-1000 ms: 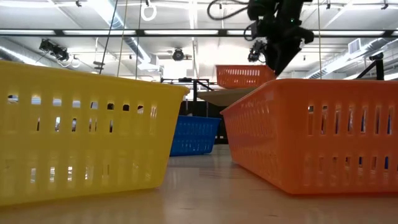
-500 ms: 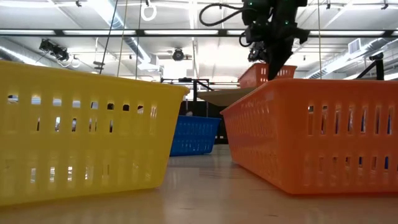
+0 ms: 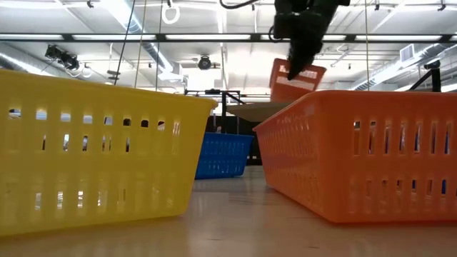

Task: Stack baskets on shelf by color
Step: Put the top orange basket on the shelf

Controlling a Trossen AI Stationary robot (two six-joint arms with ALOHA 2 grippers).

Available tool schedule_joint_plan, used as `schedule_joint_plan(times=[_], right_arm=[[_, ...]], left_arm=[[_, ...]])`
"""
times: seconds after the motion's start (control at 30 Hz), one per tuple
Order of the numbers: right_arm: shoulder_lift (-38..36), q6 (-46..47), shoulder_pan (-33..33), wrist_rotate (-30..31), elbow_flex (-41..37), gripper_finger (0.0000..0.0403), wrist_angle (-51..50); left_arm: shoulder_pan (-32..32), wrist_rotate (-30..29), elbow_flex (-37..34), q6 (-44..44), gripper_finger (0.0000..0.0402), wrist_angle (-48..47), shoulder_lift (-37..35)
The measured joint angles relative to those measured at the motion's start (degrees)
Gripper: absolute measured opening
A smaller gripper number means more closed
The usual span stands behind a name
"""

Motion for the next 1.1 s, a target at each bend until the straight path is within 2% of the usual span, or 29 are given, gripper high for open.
schedule_joint_plan(times=[0.2,0.6,1.1], right_arm=[[1.9,8.5,-1.0,-0.2,0.1,0.0008,10.0],[8.0,13.3,-1.2,-0.4,0.2,0.0017,17.4],[8.1,18.4,-3.5,-0.6,0.0,0.0096,19.5]], left_arm=[[0.7,0.0,0.0,0.1,0.0172,2.5,0.0],[1.1,0.1,0.0,2.0,0.0172,3.8,-0.5],[1.1,1.5,0.0,2.1,0.0172,3.7,-1.5]])
